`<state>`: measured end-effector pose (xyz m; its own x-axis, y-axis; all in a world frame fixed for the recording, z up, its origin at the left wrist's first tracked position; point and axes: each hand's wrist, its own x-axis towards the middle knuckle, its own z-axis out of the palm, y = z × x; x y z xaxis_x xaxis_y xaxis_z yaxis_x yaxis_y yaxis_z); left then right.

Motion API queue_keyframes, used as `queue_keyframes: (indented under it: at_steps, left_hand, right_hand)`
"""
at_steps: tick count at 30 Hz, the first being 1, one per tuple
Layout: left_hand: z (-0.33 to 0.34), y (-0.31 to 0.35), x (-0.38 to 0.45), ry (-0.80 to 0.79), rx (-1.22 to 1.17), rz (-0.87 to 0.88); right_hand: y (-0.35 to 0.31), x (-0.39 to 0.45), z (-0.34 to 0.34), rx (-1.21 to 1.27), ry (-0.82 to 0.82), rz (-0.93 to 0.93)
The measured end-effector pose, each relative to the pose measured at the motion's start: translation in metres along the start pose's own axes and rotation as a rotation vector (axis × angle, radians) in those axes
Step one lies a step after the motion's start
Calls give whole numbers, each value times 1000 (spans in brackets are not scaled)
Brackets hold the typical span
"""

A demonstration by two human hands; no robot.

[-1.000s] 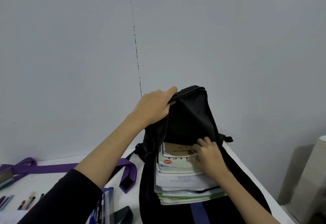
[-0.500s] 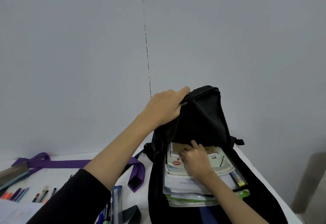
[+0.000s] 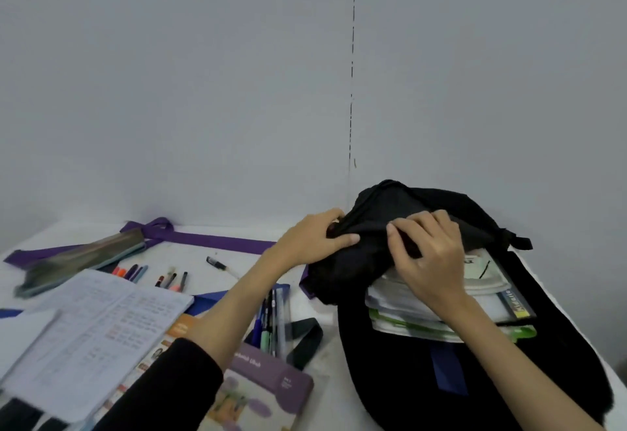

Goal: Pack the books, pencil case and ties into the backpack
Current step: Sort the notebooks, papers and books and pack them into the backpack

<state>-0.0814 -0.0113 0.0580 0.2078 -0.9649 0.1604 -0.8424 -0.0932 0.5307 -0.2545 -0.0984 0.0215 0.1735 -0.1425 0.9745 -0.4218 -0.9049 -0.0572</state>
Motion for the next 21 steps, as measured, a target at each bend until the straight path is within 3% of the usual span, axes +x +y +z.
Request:
queue_keyframes:
  at_steps: [3,7,10,12,16,21]
  left_hand:
    - [5,-49,-45,-52,-273,-144]
    - [-18,-133,-113,179,-364,-383]
    - [-41,-194,-173,372,-301,-591]
    - [-55,-228,-210,413,-177,-680]
    - [-77,-269,-254,275,18,-723]
    - [-95,-306,-268,49,95,-631]
  right_hand:
    - [-33,1,20,81,-32,-37]
    - [-92,-7,59,266,-205,-59]
    - [-149,-18,94,399,-424,-48]
    - [-193,-27,122,376,-681,-21]
    - [-258,-49,176,255,-1233,166]
    - [-301,-68,225,84,-1420,257]
